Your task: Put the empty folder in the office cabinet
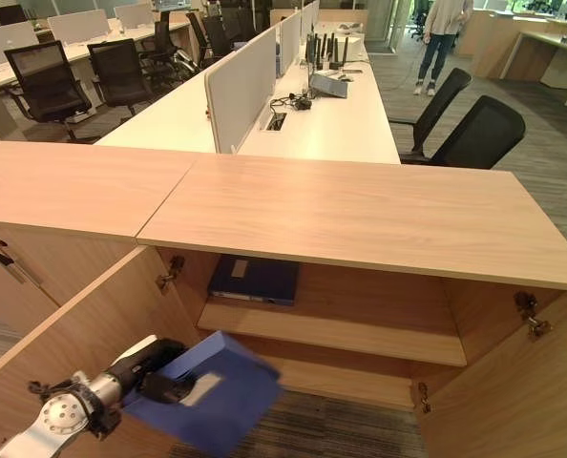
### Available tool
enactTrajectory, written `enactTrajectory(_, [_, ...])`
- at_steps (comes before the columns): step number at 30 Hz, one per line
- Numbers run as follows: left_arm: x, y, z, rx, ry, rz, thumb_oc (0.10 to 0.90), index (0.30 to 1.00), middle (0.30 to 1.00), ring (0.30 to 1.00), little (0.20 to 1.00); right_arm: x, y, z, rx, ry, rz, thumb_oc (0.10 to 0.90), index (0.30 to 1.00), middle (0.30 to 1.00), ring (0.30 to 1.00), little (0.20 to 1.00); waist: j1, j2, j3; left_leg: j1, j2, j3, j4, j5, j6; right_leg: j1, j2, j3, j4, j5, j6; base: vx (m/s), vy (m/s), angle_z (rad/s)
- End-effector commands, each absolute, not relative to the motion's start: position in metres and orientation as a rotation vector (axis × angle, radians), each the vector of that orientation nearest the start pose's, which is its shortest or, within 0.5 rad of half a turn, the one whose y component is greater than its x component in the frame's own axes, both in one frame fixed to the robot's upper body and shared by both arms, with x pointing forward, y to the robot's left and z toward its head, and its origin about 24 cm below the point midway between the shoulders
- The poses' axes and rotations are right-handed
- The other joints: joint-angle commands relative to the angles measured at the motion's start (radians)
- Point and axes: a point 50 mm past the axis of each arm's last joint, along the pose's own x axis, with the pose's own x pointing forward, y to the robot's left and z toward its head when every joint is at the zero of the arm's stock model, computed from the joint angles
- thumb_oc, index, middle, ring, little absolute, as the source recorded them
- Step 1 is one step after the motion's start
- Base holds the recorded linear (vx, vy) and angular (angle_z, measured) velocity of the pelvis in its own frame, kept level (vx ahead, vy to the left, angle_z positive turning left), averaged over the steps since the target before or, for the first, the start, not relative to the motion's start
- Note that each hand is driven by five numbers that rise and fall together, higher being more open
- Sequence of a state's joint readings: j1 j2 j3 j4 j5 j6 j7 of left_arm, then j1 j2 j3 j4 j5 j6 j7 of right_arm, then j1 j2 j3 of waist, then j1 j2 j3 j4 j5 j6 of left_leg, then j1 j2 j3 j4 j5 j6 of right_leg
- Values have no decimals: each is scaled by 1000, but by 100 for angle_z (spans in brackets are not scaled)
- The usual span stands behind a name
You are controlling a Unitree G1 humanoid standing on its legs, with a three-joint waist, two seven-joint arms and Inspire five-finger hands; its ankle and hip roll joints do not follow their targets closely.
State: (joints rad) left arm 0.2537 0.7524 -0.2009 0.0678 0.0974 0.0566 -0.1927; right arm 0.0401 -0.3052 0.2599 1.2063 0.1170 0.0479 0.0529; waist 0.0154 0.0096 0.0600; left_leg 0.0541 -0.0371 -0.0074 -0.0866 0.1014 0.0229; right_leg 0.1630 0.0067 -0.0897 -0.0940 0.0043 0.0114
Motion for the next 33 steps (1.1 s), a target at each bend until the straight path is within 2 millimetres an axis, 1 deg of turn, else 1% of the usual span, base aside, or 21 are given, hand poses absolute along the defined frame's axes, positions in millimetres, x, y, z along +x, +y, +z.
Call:
enactTrajectory(1, [219,243,47,861,122,-296,400,300,300,300,300,135,-258,-137,-383,1081,23,800,900,900,900,900,11,-25,-17,55,4,-26,-1,-158,-10,-47,-39,-17,7,-27,68,0,0,0])
enactTrajectory(2, [219,244,47,876,114,-281,400,300,300,300,300,145,-258,-132,-398,1034,32,800,900,900,900,900,10,-26,-15,54,4,-24,-1,-159,-10,-49,-39,-17,7,-27,68,0,0,0])
enactTrajectory(3, [219,241,45,877,107,-256,400,300,300,300,300,153,-249,-129,-440,981,42,800,900,900,900,900,9,-23,-13,55,4,-24,-1,-161,-8,-49,-40,-17,7,-27,68,0,0,0])
enactTrajectory(4, [219,241,43,877,106,-227,400,300,300,300,300,160,-239,-128,-436,945,66,800,900,900,900,900,10,-21,-10,55,4,-24,-1,-161,-7,-49,-40,-16,7,-27,68,0,0,0])
enactTrajectory(5, [216,242,38,869,118,-209,400,300,300,300,300,166,-233,-123,-446,900,86,800,900,900,900,900,9,-18,-7,55,3,-23,-1,-162,-7,-49,-40,-16,7,-28,68,0,0,0])
enactTrajectory(7, [212,246,38,849,117,-179,400,300,300,300,300,188,-227,-101,-498,742,119,800,900,900,900,900,6,-16,2,53,3,-23,-1,-162,-6,-51,-40,-13,7,-30,66,-9,11,-3])
enactTrajectory(8, [211,245,38,848,118,-179,400,300,300,300,300,187,-228,-101,-500,744,120,800,900,900,900,900,5,-15,1,54,3,-22,-1,-163,-6,-51,-40,-13,7,-30,66,-6,12,-4])
enactTrajectory(9, [208,244,40,827,104,-184,400,300,300,300,300,204,-226,-76,-581,595,147,800,900,900,900,900,3,-11,6,53,3,-19,-1,-164,-6,-52,-40,-13,7,-31,66,0,0,0])
enactTrajectory(10, [208,242,42,825,94,-191,400,300,300,300,300,212,-224,-65,-614,530,158,800,900,900,900,900,2,-11,8,53,4,-18,-1,-164,-5,-53,-41,-12,7,-31,66,0,0,0])
enactTrajectory(11, [207,235,46,805,62,-222,400,300,300,300,300,224,-218,-45,-673,405,173,800,900,900,900,900,1,-7,11,53,4,-14,-1,-164,-5,-54,-42,-11,7,-31,67,1,-4,-3])
enactTrajectory(12, [207,235,47,803,63,-223,400,300,300,300,300,223,-219,-44,-675,405,173,800,900,900,900,900,1,-7,11,53,4,-14,-1,-164,-5,-54,-41,-10,7,-31,67,4,-3,-3])
enactTrajectory(14, [206,227,54,764,21,-262,400,300,300,300,300,235,-209,-24,-726,278,197,800,900,900,900,900,1,-3,15,52,5,-11,-1,-162,-4,-55,-42,-9,7,-30,67,3,-2,-4])
enactTrajectory(18, [207,217,70,698,-54,-304,400,300,300,300,300,247,-192,-4,-725,153,233,800,900,900,900,900,4,1,19,50,5,-6,-1,-161,-5,-57,-44,-7,7,-28,68,1,-1,-2])
enactTrajectory(19, [208,215,72,689,-69,-312,400,300,300,300,300,248,-188,-2,-721,136,250,800,900,900,900,900,4,1,18,50,5,-5,-1,-161,-5,-57,-45,-7,7,-28,68,0,0,0])
enactTrajectory(20, [209,212,75,679,-85,-323,400,300,300,300,300,249,-183,0,-713,123,271,800,900,900,900,900,5,1,17,51,4,-5,-1,-161,-5,-57,-45,-7,7,-29,69,0,0,0])
enactTrajectory(26, [212,210,81,686,-116,-330,400,300,300,300,300,247,-176,3,-704,99,314,800,900,900,900,900,6,2,15,54,3,-6,-1,-163,-6,-52,-46,-11,7,-33,68,0,0,0])
enactTrajectory(27, [212,210,83,686,-124,-327,400,300,300,300,300,249,-171,8,-698,72,330,800,900,900,900,900,8,2,14,54,3,-6,-1,-163,-6,-52,-46,-11,7,-33,68,0,0,0])
enactTrajectory(31, [213,208,86,683,-140,-338,400,300,300,300,300,250,-165,15,-696,34,364,800,900,900,900,900,9,2,13,54,2,-8,-1,-164,-6,-51,-47,-12,7,-34,68,0,0,0])
enactTrajectory(33, [214,205,89,675,-156,-351,400,300,300,300,300,250,-158,19,-695,7,400,800,900,900,900,900,9,1,11,56,3,-8,-1,-165,-6,-50,-48,-13,7,-34,68,0,0,0])
